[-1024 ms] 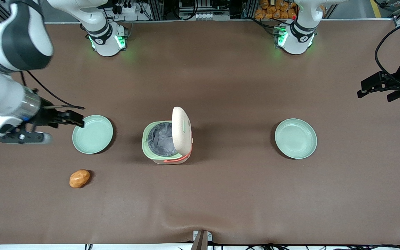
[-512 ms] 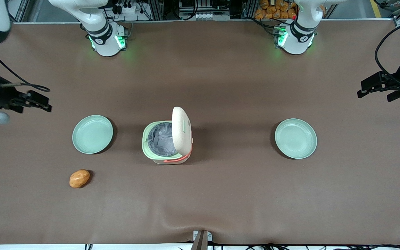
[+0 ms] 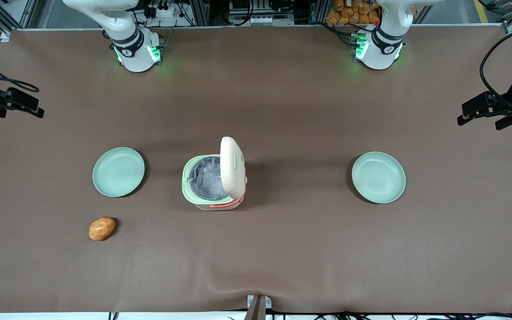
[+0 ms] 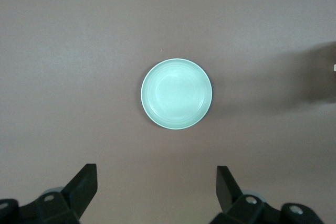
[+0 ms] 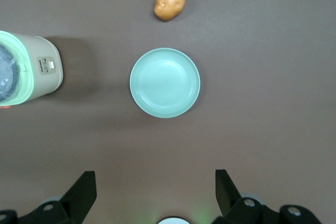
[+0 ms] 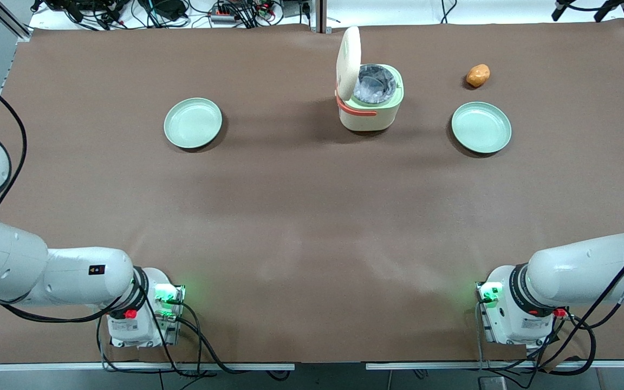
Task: Press rice cooker button with right arm
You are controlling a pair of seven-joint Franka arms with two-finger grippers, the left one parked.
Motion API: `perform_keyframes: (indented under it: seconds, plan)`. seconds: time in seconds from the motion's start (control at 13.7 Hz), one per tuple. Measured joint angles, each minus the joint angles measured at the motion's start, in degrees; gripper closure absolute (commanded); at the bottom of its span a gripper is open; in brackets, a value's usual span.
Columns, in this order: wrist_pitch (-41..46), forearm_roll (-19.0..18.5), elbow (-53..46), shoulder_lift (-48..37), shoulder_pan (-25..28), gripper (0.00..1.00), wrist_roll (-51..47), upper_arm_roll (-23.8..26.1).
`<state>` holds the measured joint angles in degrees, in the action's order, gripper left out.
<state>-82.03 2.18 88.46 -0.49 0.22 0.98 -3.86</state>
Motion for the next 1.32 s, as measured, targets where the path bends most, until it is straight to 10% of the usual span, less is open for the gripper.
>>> perform_keyframes:
  seconds: [1.32]
  plan:
    - [2.5, -2.2, -4.6, -1.0, 1.4, 0.00, 0.1, -0.3]
